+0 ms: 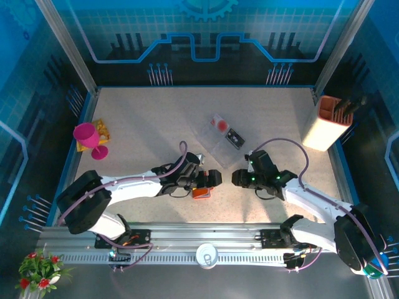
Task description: Put the credit cards into the card holder
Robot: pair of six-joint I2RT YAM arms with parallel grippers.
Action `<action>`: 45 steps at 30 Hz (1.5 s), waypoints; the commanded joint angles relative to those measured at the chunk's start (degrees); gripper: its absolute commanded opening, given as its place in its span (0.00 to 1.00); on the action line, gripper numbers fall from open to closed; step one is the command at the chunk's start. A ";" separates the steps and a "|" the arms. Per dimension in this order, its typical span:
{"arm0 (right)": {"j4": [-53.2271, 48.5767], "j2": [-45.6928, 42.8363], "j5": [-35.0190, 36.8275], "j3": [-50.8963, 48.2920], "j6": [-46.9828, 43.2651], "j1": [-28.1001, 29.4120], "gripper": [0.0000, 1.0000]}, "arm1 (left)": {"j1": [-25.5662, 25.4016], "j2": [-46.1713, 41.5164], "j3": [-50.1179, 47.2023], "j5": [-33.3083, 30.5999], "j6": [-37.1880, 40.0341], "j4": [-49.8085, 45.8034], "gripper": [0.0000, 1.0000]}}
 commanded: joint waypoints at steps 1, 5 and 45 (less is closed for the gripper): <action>-1.65 -1.24 -0.89 -0.89 -0.82 -0.80 0.44 | -0.97 2.95 -1.00 -1.90 -1.68 -0.47 0.99; -2.67 -2.51 -0.89 -1.05 -1.03 -0.83 0.44 | -1.34 4.23 -1.82 -1.86 -2.76 -0.93 0.99; -6.10 19.46 2.86 29.85 -4.70 25.54 0.35 | 23.86 -18.52 4.28 -4.18 9.19 -28.73 0.99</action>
